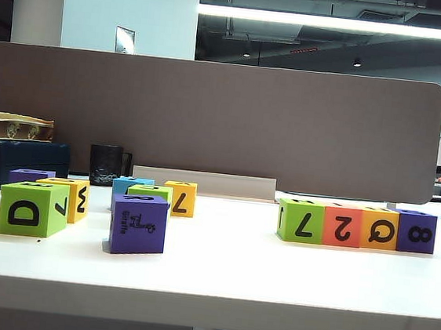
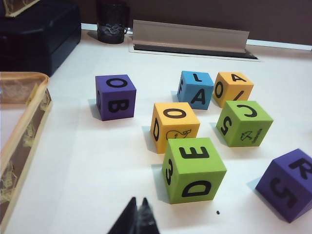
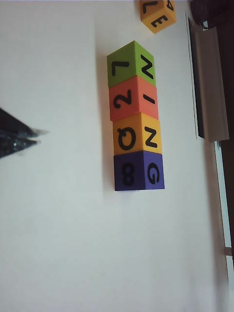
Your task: Select the appropriate blocks from the scattered letter blocks on the table and arrange them in a row to spell out "LEARNING".
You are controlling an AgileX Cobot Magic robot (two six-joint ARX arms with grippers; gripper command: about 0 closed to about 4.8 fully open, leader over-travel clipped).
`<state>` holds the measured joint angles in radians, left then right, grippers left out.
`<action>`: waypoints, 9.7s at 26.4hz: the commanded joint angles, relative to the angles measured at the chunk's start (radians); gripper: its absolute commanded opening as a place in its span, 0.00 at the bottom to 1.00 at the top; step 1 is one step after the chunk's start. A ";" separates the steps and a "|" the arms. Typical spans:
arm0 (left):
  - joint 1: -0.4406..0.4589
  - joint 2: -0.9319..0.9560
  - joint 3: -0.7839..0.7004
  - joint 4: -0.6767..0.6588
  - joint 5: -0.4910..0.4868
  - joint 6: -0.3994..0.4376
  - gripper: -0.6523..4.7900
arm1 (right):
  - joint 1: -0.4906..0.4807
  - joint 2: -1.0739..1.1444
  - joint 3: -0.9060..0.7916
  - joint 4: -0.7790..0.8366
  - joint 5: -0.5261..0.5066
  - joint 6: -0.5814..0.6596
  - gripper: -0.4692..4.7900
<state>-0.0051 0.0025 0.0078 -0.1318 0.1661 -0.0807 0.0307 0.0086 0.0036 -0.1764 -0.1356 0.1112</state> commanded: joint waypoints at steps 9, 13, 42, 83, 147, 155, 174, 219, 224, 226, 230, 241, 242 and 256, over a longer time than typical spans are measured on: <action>-0.001 0.000 0.004 0.007 0.023 -0.204 0.11 | 0.000 -0.011 0.003 0.085 -0.047 0.089 0.09; -0.001 0.000 0.008 0.008 0.089 -0.229 0.11 | 0.002 -0.011 0.022 0.084 -0.051 0.137 0.09; -0.001 0.093 0.246 -0.039 0.179 -0.267 0.11 | 0.002 0.237 0.472 -0.093 -0.190 0.143 0.09; -0.002 0.931 0.745 -0.095 0.283 -0.023 0.11 | 0.351 1.014 0.978 -0.282 -0.263 -0.002 0.09; -0.245 1.402 1.250 -0.436 0.110 0.118 0.11 | 0.371 1.229 1.223 -0.493 -0.256 -0.094 0.09; -0.245 1.403 1.249 -0.504 0.236 0.118 0.19 | 0.371 1.229 1.223 -0.492 -0.256 -0.094 0.09; -0.431 1.522 1.242 -0.649 0.174 0.301 0.67 | 0.371 1.234 1.222 -0.504 -0.248 -0.094 0.09; -0.469 1.788 1.239 -0.559 0.107 0.595 0.85 | 0.409 1.234 1.222 -0.709 -0.266 -0.094 0.09; -0.469 1.788 1.239 -0.547 0.103 0.554 0.75 | 0.409 1.234 1.222 -0.709 -0.262 -0.094 0.09; -0.469 1.788 1.239 -0.547 0.100 0.531 0.67 | 0.409 1.234 1.222 -0.708 -0.262 -0.094 0.09; -0.470 1.788 1.239 -0.542 0.100 0.453 0.63 | 0.409 1.234 1.222 -0.703 -0.259 -0.093 0.09; -0.574 1.787 1.286 -0.431 0.094 0.162 0.63 | 0.409 1.234 1.222 -0.681 -0.260 -0.094 0.09; -0.585 1.787 1.292 -0.410 0.077 0.128 0.63 | 0.409 1.234 1.222 -0.682 -0.260 -0.094 0.09; -0.643 1.811 1.308 -0.113 -0.148 -0.254 0.63 | 0.409 1.234 1.222 -0.684 -0.260 -0.093 0.09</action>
<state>-0.6460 1.8091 1.3109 -0.2695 0.0223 -0.3138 0.4374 1.2457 1.2217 -0.8722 -0.3939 0.0204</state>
